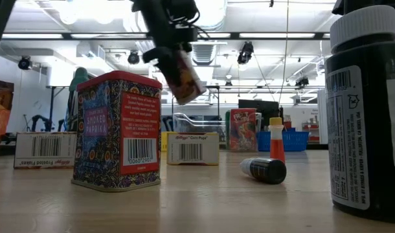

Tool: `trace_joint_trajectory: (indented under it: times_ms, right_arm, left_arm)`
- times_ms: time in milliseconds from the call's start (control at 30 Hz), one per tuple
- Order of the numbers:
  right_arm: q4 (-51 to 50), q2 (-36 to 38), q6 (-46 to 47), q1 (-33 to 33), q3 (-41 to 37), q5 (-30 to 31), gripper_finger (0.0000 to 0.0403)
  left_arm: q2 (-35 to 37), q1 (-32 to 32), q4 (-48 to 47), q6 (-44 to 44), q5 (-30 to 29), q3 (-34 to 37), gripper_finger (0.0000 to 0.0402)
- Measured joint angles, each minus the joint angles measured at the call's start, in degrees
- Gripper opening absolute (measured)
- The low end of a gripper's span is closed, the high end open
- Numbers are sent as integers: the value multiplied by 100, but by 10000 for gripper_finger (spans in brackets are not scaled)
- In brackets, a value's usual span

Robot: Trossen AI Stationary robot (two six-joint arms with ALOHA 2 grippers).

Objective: Pick & Place Kitchen Items
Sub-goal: Put the purple cereal box into the transparent bin

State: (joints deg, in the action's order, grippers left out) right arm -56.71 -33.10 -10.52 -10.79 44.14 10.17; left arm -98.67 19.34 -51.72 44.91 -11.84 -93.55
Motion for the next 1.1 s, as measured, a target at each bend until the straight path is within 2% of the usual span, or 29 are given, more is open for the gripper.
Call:
trace_joint_trajectory:
  times_ms: [300, 633, 800, 1100]
  right_arm:
    - [0, 1, 0, 0, 0, -2, 8]
    - [2, 1, 0, 0, 0, -1, 8]
    - [1, 1, 0, 2, 0, -1, 8]
    - [0, 0, 0, 1, 0, 0, 8]
  left_arm:
    - [-1178, 394, -717, 35, -19, -1605, 163]
    - [-2258, 944, -968, 43, -8, -2747, 163]
    - [-2650, 1186, -1108, 41, -4, -3103, 163]
    - [-3030, 1477, -1076, 17, 0, -3098, 163]
